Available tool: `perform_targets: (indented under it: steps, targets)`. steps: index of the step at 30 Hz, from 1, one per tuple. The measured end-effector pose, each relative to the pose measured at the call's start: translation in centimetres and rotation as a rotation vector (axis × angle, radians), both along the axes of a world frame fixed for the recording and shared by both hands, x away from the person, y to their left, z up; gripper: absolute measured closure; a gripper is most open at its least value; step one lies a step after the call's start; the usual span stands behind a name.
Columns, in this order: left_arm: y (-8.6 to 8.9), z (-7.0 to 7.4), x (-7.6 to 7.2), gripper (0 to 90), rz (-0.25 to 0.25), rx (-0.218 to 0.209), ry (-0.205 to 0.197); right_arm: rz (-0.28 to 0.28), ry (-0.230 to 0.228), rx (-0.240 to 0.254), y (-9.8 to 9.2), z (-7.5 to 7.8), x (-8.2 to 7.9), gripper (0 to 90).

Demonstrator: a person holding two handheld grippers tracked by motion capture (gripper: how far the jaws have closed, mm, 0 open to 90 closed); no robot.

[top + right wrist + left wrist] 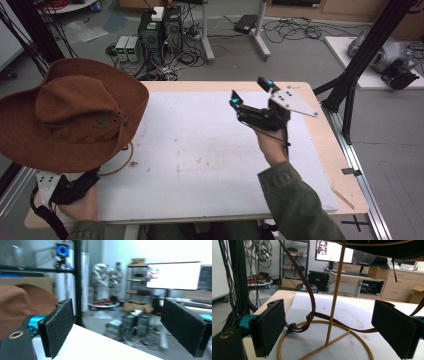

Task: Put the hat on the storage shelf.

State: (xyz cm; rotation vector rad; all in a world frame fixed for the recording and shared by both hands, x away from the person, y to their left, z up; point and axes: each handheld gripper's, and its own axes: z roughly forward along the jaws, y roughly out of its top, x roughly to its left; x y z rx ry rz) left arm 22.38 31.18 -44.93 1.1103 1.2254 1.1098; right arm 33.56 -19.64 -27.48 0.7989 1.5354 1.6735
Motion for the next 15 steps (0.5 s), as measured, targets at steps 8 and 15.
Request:
perform_targets:
  steps: [8,15]
  targets:
    - [-0.1,0.2,-0.2,12.3,0.008,0.013,-0.007,-0.224,0.042,-0.019,-6.5,-2.6,-3.1,10.9]
    - [-0.1,0.3,-0.3,12.3,0.017,0.03,-0.014,-0.352,0.102,0.007,-10.1,-7.1,-5.3,11.0]
